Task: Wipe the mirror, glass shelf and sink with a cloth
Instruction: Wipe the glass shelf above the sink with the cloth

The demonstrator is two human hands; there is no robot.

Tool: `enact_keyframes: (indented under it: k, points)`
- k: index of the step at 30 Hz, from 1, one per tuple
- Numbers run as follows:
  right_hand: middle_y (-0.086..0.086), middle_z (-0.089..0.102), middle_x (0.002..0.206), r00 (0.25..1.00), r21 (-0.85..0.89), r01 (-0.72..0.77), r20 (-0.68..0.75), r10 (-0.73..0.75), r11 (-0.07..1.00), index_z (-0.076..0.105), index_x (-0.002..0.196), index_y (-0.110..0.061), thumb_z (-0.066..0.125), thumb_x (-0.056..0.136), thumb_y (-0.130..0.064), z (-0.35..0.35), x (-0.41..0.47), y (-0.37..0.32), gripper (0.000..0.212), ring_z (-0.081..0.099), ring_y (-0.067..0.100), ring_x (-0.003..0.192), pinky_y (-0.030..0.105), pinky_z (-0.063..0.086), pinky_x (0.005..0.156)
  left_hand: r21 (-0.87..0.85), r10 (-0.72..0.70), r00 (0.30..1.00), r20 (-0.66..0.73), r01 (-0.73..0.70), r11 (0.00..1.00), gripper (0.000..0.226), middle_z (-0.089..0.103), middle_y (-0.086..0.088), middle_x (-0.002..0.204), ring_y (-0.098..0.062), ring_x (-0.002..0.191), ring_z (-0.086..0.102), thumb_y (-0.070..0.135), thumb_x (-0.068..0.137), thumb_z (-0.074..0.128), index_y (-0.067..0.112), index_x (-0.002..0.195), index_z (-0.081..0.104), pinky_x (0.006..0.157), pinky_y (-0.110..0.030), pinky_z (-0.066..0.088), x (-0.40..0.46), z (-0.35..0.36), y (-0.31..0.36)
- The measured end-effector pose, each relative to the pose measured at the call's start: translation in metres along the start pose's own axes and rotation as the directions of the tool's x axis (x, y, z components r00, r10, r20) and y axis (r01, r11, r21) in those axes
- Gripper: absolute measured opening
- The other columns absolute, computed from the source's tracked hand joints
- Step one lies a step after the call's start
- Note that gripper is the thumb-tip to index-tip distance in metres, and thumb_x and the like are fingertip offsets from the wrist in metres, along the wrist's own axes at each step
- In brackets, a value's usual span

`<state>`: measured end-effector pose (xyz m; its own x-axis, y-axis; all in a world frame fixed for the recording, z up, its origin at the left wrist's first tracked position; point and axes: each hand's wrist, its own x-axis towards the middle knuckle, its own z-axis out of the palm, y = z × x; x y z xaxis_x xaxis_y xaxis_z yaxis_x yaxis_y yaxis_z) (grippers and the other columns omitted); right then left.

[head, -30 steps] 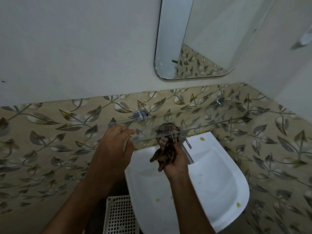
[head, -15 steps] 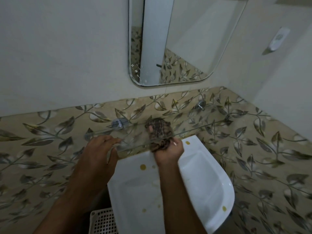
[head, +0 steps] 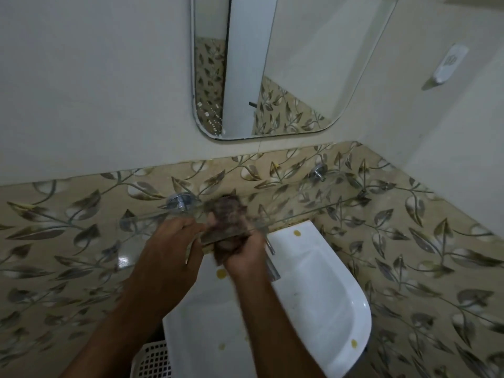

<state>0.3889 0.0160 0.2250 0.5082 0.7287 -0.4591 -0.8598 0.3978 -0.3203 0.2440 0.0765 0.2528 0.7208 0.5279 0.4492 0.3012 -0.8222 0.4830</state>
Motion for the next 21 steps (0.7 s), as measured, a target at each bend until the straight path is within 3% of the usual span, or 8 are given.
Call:
enact_keyframes:
  k: [4, 6, 7, 8, 10, 13, 15, 21]
  points:
    - [0.024, 0.069, 0.117, 0.996, -0.022, -0.057, 0.063, 0.058, 0.998, 0.076, 0.105, 0.003, 0.049, 0.097, -0.029, -0.006, -0.002, 0.007, 0.042, 0.068, 0.038, 0.098, 0.048, 0.053, 0.098, 0.011, -0.002, 1.0, 0.009, 0.002, 1.0, 0.037, 0.066, -0.002, 0.108, -0.017, 0.101, 0.054, 0.028, 0.094, 0.043, 0.013, 0.116, 0.07, 0.088, -0.021, 0.034, 0.007, 0.006, 0.005]
    - [0.023, 0.073, 0.086, 0.999, 0.049, 0.042, 0.011, -0.042, 0.998, 0.073, 0.09, 0.0, 0.041, 0.102, -0.023, -0.016, 0.009, -0.037, 0.041, 0.072, 0.032, 0.068, 0.035, 0.061, 0.064, 0.011, 0.012, 1.0, -0.002, -0.012, 1.0, 0.033, 0.066, -0.002, 0.109, -0.015, 0.102, 0.052, 0.024, 0.093, 0.047, 0.012, 0.114, 0.071, 0.09, -0.013, 0.028, 0.005, 0.006, 0.004]
    - [0.017, 0.069, 0.068, 0.995, 0.073, 0.096, -0.047, -0.093, 0.993, 0.068, 0.085, -0.005, 0.039, 0.102, -0.021, -0.023, 0.014, -0.064, 0.037, 0.066, 0.027, 0.052, 0.025, 0.054, 0.049, 0.011, 0.013, 1.0, -0.002, -0.013, 1.0, 0.034, 0.067, -0.003, 0.109, -0.015, 0.104, 0.052, 0.024, 0.093, 0.047, 0.011, 0.114, 0.071, 0.092, -0.011, 0.026, 0.004, 0.006, 0.003]
    - [0.013, 0.064, 0.061, 0.987, 0.072, 0.141, -0.083, -0.135, 0.987, 0.064, 0.086, -0.009, 0.038, 0.101, -0.019, -0.027, 0.018, -0.092, 0.032, 0.061, 0.023, 0.046, 0.019, 0.049, 0.047, 0.012, 0.012, 1.0, 0.0, -0.012, 1.0, 0.036, 0.066, -0.004, 0.11, -0.015, 0.104, 0.052, 0.025, 0.093, 0.045, 0.011, 0.114, 0.071, 0.094, -0.011, 0.026, 0.003, 0.006, 0.002]
    - [0.018, 0.067, 0.072, 0.963, 0.083, 0.255, -0.112, -0.245, 0.963, 0.065, 0.101, -0.007, 0.032, 0.103, -0.02, -0.036, 0.026, -0.142, 0.035, 0.067, 0.026, 0.059, 0.026, 0.055, 0.059, -0.001, 0.011, 1.0, 0.004, -0.011, 1.0, 0.04, 0.066, -0.004, 0.109, -0.014, 0.104, 0.052, 0.027, 0.092, 0.042, 0.01, 0.113, 0.071, 0.095, -0.009, 0.026, 0.002, 0.007, 0.003]
    - [0.026, 0.063, 0.126, 0.912, 0.106, 0.392, -0.177, -0.371, 0.914, 0.057, 0.13, 0.002, 0.022, 0.104, -0.019, -0.053, 0.044, -0.205, 0.048, 0.064, 0.038, 0.105, 0.046, 0.049, 0.1, -0.022, 0.013, 1.0, -0.007, -0.013, 1.0, 0.039, 0.065, -0.003, 0.106, -0.012, 0.101, 0.052, 0.026, 0.091, 0.042, 0.009, 0.111, 0.071, 0.096, -0.003, 0.024, 0.003, 0.007, 0.007]
    - [0.025, 0.053, 0.141, 0.869, 0.086, 0.463, -0.241, -0.432, 0.882, 0.052, 0.139, -0.001, 0.022, 0.104, -0.019, -0.057, 0.049, -0.233, 0.049, 0.058, 0.039, 0.114, 0.047, 0.04, 0.108, -0.009, 0.012, 1.0, -0.01, -0.012, 1.0, 0.04, 0.066, -0.003, 0.105, -0.012, 0.101, 0.052, 0.027, 0.091, 0.041, 0.01, 0.111, 0.071, 0.094, -0.006, 0.026, 0.003, 0.007, 0.007]
    - [0.02, 0.04, 0.153, 0.761, 0.009, 0.594, -0.33, -0.558, 0.804, 0.04, 0.148, -0.004, 0.018, 0.107, -0.022, -0.048, 0.052, -0.263, 0.05, 0.037, 0.032, 0.143, 0.04, 0.027, 0.119, 0.029, -0.009, 1.0, -0.01, 0.009, 1.0, 0.042, 0.064, 0.001, 0.108, -0.012, 0.104, 0.053, 0.031, 0.092, 0.041, 0.014, 0.115, 0.071, 0.092, -0.013, 0.029, -0.002, 0.005, -0.001]
